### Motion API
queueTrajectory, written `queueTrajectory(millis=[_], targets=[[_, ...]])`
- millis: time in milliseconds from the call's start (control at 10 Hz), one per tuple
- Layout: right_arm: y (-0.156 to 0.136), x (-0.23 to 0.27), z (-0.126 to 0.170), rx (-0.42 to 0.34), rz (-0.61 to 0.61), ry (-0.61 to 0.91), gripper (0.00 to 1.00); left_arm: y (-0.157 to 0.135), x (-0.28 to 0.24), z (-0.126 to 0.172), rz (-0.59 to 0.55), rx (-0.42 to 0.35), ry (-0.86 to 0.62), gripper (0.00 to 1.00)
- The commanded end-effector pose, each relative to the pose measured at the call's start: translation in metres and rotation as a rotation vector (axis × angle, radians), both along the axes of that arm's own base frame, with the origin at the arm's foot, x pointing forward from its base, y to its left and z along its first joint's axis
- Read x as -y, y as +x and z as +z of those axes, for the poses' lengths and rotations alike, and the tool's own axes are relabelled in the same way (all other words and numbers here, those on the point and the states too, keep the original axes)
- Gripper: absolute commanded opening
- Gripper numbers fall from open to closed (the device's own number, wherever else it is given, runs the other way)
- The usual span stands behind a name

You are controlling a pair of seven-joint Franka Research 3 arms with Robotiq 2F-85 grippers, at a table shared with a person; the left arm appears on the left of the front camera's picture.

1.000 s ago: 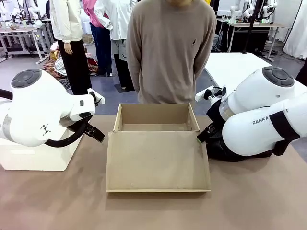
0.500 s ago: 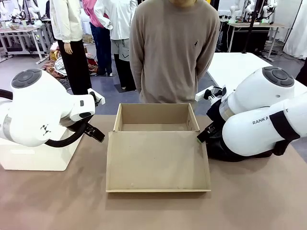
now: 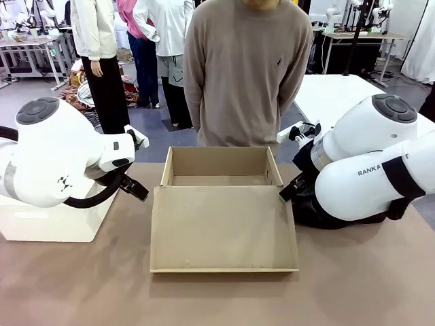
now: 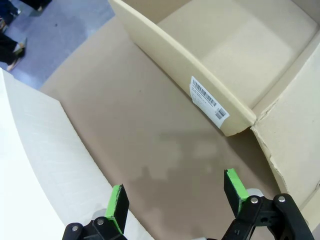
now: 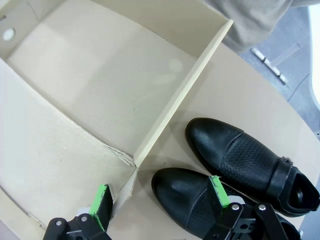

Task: Pack the shoes into the box.
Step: Place one shoe of the Shoes into the Shoes Box.

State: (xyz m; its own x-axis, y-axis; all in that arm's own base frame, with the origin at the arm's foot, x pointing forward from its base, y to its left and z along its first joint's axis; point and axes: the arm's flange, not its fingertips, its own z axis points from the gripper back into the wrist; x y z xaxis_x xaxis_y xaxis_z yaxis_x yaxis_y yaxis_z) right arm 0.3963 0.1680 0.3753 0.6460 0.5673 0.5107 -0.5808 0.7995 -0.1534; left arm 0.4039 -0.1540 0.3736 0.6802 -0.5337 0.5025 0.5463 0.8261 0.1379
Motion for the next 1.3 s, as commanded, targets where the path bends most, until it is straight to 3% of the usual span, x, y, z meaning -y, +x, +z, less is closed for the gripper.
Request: queueTrajectory(millis=[0,400,900,1200], targets=[[0.000,0.010,0.026,-0.009,-0.005,0.042,1.00,0.001,0.002,0.026,0.001,0.020,0.040,1.00],[-0.012,0.027,0.089,-0.044,0.010,0.086,1.00,-0.010,0.009,0.089,-0.011,0.009,0.030,1.00],[-0.035,0.037,0.146,-0.008,0.065,0.082,1.00,-0.033,0.011,0.151,-0.063,0.008,0.024,1.00],[-0.046,0.052,0.156,0.043,0.189,0.160,1.00,-0.040,-0.011,0.167,-0.267,0.059,-0.045,1.00]])
